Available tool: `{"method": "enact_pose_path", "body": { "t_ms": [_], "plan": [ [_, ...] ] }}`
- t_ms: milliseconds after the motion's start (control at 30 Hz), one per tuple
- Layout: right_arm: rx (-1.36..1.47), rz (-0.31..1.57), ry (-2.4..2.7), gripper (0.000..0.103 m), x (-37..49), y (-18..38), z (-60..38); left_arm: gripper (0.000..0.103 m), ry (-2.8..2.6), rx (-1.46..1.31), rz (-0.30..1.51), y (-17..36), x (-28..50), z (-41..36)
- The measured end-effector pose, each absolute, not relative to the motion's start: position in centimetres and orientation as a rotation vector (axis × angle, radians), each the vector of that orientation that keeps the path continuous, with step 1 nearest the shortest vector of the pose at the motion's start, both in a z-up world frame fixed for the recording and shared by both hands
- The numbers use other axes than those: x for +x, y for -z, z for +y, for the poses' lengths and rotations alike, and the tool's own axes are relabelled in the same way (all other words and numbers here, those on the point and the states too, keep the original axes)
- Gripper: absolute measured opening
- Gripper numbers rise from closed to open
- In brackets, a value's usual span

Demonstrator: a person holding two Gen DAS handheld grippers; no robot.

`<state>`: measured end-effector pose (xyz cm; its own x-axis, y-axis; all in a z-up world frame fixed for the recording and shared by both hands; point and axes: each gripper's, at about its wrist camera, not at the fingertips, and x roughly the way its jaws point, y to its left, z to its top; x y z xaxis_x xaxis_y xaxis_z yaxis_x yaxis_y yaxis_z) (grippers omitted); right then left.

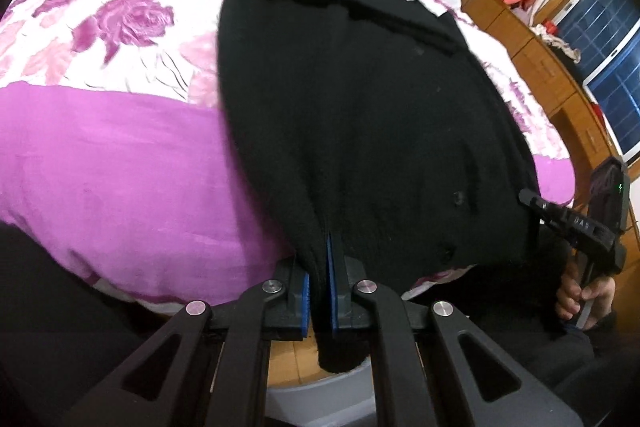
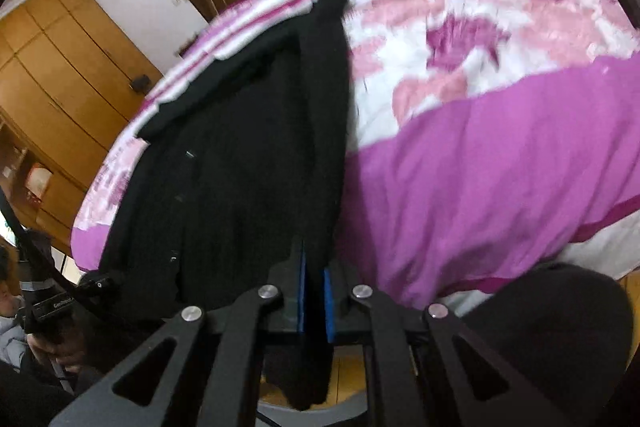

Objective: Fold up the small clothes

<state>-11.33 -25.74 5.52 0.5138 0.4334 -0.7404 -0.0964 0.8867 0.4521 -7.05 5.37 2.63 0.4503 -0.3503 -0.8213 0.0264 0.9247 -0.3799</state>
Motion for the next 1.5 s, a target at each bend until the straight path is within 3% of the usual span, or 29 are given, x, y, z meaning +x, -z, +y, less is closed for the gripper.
{"method": "enact_pose_path", "body": {
  "t_ms": [167, 233, 300, 367, 433, 467, 500, 600, 1133, 1500],
  "plan": [
    [0.413, 1.067, -0.324, 0.020, -9.5, -2.8, -24.7, 0.000, 0.243, -0.348, 1.093, -2.7, -6.9, 5.5],
    [0.483, 1.065, -0.344, 0.033, -9.6, -2.1, -24.6, 0.000, 0.243, -0.352, 1.091, -2.7, -7.0, 5.5],
    [0.519, 1.065, -0.383, 0.065, -9.8, -1.8, -24.3, 0.000, 0.247, -0.358, 1.089, -2.6, -7.0, 5.9],
    [0.544, 1.097, -0.383, 0.071, -10.4, -0.9, -23.4, 0.000, 0.251, -0.364, 1.091, -2.4, -7.1, 6.4],
    [0.515, 1.158, -0.368, 0.059, -11.0, 0.2, -22.3, 0.000, 0.256, -0.377, 1.091, -2.3, -7.1, 6.7],
    [0.498, 1.182, -0.373, 0.028, -11.0, 0.5, -21.9, 0.000, 0.259, -0.379, 1.092, -2.3, -7.3, 7.0],
    [0.495, 1.193, -0.386, 0.013, -10.9, 0.6, -21.8, 0.000, 0.262, -0.378, 1.093, -2.3, -7.3, 7.0],
    [0.506, 1.142, -0.407, 0.009, -11.4, -0.5, -22.3, 0.000, 0.267, -0.366, 1.082, -2.8, -7.5, 7.0],
    [0.613, 0.903, -0.544, 0.008, -14.1, -7.8, -27.0, 0.000, 0.286, -0.403, 1.004, -6.1, -8.6, 8.6],
    [0.584, 0.765, -0.598, 0.008, -11.8, -11.7, -24.0, 0.000, 0.285, -0.466, 0.909, -10.3, -7.4, 10.2]
  ]
}}
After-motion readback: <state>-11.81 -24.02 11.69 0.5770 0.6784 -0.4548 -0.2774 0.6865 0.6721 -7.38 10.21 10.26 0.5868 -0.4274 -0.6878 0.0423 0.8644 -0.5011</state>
